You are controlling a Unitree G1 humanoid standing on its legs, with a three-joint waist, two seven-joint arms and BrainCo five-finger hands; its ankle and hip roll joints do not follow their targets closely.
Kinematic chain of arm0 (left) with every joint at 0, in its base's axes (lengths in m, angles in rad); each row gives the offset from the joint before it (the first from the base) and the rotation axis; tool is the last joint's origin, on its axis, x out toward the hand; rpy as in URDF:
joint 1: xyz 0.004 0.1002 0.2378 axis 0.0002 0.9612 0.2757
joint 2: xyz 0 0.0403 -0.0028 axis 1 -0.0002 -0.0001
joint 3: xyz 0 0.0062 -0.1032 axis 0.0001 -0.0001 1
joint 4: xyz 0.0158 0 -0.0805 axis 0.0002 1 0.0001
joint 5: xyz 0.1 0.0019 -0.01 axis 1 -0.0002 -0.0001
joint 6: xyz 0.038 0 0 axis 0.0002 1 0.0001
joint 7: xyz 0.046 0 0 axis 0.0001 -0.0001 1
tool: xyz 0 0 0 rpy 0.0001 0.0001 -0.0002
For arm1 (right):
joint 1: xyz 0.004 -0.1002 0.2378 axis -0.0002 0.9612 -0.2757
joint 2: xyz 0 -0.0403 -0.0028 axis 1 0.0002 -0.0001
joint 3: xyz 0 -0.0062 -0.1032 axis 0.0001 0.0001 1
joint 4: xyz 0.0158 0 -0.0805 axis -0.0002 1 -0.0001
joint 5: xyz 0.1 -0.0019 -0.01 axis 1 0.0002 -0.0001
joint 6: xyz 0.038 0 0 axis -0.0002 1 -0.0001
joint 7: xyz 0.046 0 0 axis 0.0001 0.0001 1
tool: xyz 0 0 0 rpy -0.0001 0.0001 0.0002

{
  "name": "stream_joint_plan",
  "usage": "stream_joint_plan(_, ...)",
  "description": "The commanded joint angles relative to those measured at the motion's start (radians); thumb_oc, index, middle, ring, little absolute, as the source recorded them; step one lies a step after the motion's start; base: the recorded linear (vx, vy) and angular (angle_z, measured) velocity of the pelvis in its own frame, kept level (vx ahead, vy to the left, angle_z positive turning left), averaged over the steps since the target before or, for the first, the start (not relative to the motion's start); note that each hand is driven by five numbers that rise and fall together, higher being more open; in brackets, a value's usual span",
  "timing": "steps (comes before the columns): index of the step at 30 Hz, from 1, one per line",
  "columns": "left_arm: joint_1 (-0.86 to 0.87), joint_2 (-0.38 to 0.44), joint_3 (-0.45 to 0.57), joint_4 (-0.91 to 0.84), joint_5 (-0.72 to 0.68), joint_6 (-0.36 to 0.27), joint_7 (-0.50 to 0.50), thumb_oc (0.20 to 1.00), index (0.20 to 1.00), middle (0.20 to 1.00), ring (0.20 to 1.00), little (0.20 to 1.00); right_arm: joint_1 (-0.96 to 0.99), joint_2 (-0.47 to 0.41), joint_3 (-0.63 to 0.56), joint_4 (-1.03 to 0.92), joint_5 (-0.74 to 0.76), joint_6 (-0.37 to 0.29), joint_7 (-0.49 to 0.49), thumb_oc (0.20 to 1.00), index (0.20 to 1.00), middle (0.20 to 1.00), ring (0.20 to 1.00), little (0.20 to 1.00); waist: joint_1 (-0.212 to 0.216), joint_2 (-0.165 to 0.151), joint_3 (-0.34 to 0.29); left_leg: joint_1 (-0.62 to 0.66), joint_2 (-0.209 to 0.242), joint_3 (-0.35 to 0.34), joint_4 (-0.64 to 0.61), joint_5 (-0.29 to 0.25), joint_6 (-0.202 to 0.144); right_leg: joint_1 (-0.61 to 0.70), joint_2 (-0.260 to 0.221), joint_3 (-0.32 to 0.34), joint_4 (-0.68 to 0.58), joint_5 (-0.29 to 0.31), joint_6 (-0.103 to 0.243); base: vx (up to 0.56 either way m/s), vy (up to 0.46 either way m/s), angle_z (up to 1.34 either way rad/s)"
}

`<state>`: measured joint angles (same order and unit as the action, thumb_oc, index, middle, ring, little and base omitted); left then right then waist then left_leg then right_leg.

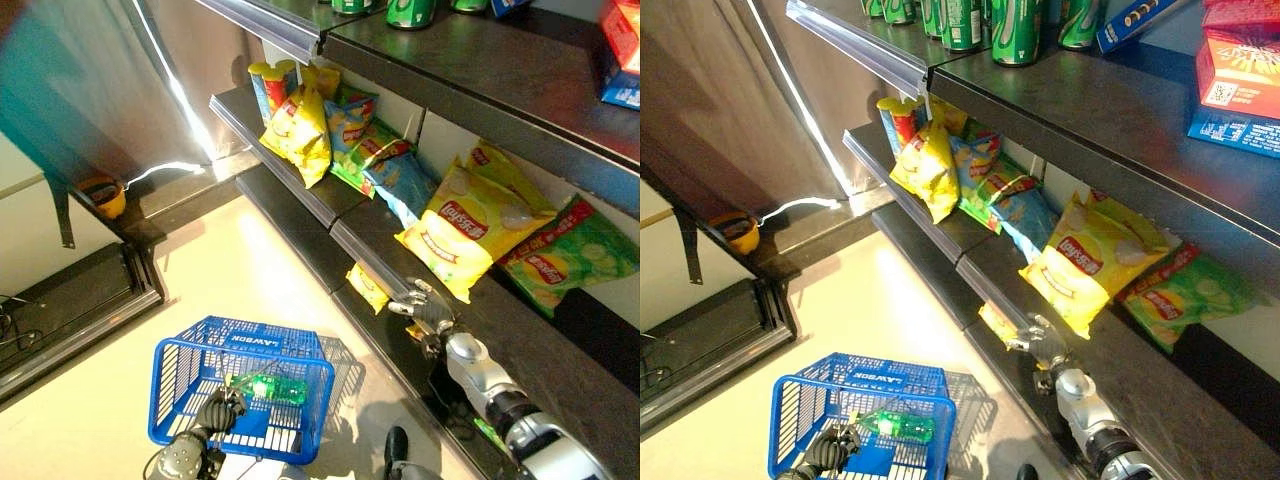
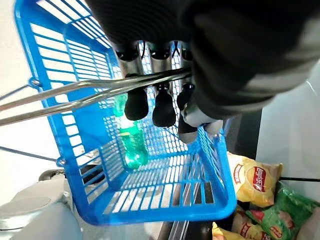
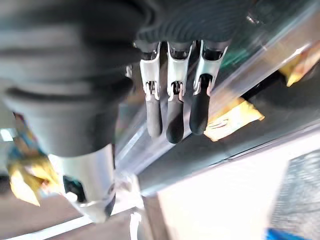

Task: Pick up the snacks into the basket

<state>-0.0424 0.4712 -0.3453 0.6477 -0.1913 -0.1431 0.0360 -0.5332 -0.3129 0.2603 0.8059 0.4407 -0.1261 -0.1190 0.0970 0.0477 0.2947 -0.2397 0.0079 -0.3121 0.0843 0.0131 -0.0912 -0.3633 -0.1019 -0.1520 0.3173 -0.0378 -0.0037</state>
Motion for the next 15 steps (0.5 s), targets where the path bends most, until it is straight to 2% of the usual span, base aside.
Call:
stream_joint_plan(1,0.002,0.066,0.000,-0.076,-0.016,-0.064,0.021,0.200,0.200,0.200,0.200,0.200,-0.045,-0.085,-0.058,0.037,0.037,-0.039,-0.080,1.000,1.000,1.000,1.000,1.000,-0.006,-0.002,-0.038,0.009,-0.051,0.065,0.042,-0.030,0.000,0.087,-0.067,0.038,-0.107,-0.004,0.148,0.00,0.000,0.00)
stream_joint_plan(10,-0.012,0.081,0.007,-0.071,-0.024,-0.062,0.033,0.200,0.200,0.200,0.200,0.200,-0.053,-0.139,-0.105,0.043,0.046,-0.046,-0.101,1.000,1.000,1.000,1.000,1.000,-0.026,-0.023,-0.028,0.023,-0.052,0.083,0.046,-0.048,0.012,0.085,-0.063,0.060,-0.095,-0.003,0.156,0.00,0.013,0.01)
stream_joint_plan(15,-0.015,0.079,0.020,-0.048,-0.018,-0.059,0.027,0.200,0.200,0.200,0.200,0.200,0.015,-0.205,-0.157,0.013,0.049,-0.046,-0.087,1.000,1.000,1.000,1.000,1.000,-0.048,-0.038,-0.030,0.031,-0.051,0.088,0.029,-0.046,0.014,0.093,-0.071,0.060,-0.108,0.005,0.165,-0.01,0.041,0.02)
